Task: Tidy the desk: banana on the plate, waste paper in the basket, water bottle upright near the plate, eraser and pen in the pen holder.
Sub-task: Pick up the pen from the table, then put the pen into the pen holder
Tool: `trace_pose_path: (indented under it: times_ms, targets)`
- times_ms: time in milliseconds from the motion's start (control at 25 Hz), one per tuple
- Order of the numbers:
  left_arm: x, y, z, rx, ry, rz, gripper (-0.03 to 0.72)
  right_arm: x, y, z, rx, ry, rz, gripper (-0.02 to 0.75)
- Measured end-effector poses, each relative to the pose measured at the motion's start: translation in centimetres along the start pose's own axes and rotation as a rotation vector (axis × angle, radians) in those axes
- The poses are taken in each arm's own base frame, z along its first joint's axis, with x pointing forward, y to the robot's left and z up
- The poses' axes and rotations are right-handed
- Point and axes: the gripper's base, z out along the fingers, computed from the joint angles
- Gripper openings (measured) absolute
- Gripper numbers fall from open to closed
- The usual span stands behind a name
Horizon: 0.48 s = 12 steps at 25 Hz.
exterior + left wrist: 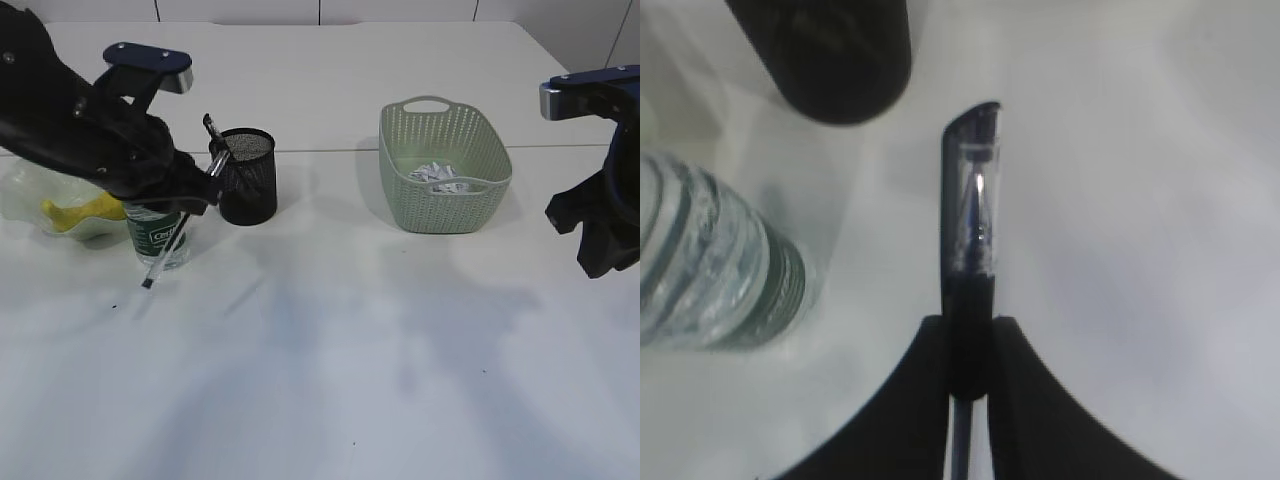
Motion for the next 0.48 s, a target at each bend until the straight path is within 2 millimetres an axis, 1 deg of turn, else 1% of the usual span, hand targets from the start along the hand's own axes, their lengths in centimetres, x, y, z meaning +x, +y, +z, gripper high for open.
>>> trace_pose_path:
  times_ms: [280, 480]
  targets:
    - [-2.8, 0.0, -0.4, 0.001, -0.317, -0.075, 0.046, 0.0, 0.0, 0.0, -0.002, 0.005, 0.001, 0.183]
    - [-3.7, 0.4, 0.5, -0.017, -0.434, -0.089, 0.046, 0.1, 0.0, 0.0, -0.003, 0.007, 0.001, 0.183]
